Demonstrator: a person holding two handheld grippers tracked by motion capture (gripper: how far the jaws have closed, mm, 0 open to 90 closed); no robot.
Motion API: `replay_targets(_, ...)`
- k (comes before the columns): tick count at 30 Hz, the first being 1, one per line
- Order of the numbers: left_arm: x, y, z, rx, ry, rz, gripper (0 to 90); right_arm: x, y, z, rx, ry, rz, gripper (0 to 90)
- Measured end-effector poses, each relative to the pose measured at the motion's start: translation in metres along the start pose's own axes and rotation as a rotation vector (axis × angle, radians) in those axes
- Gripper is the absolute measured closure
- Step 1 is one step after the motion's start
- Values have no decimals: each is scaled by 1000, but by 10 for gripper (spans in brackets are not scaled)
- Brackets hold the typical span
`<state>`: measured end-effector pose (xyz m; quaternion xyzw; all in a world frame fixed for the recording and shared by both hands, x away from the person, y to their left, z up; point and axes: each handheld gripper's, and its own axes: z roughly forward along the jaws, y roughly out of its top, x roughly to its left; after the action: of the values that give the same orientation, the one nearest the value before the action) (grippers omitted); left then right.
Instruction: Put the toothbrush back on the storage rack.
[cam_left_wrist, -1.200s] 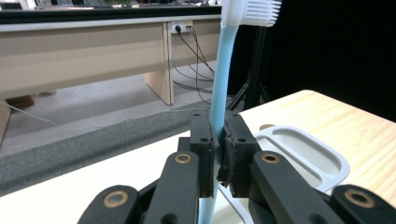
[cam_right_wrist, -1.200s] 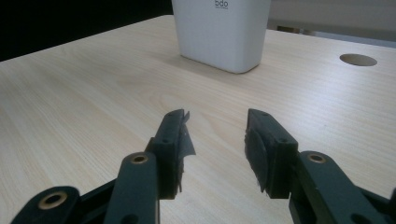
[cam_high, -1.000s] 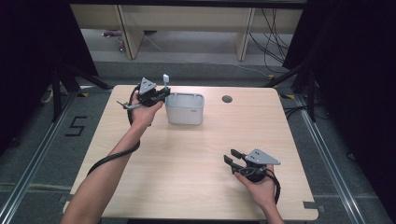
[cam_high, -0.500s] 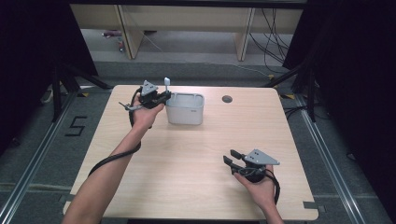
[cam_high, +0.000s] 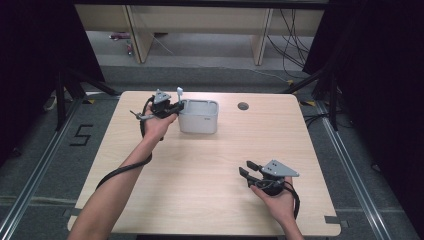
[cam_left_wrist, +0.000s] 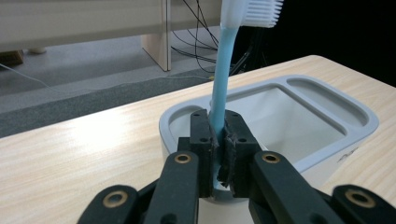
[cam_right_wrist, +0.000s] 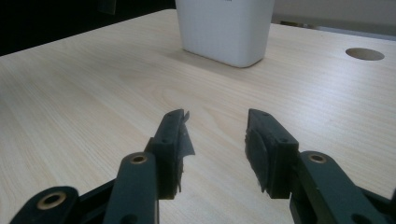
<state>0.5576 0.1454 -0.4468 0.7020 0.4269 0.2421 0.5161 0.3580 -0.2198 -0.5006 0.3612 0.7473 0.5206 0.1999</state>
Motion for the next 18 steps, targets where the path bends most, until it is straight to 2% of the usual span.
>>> replay_targets(6, 0, -1, 0, 2, -6, -7, 832, 0, -1, 2, -19, -3, -14, 580)
replay_targets(8, 0, -1, -1, -1, -10, -20, 815, 0, -1, 1, -9, -6, -17, 579)
replay_targets(9, 0, -1, -2, -4, -9, -25, 792, 0, -1, 1, -10, -10, -21, 579)
replay_targets(10, 0, -1, -2, -10, -8, -23, 764, 1, -1, 1, 0, 3, 4, 578)
replay_targets(13, -2, -1, -7, -13, -3, -19, 662, 1, -1, 2, -14, 3, -5, 577)
replay_targets(14, -2, -1, -9, -14, 3, -19, 619, 0, -1, 1, -12, -12, -22, 576)
replay_targets(15, -2, -1, -11, -9, 15, -19, 574, 0, -1, 1, -10, 1, -10, 575)
replay_targets(18, -1, -4, -17, -10, 28, -24, 468, -1, -1, 1, -14, -3, -15, 573)
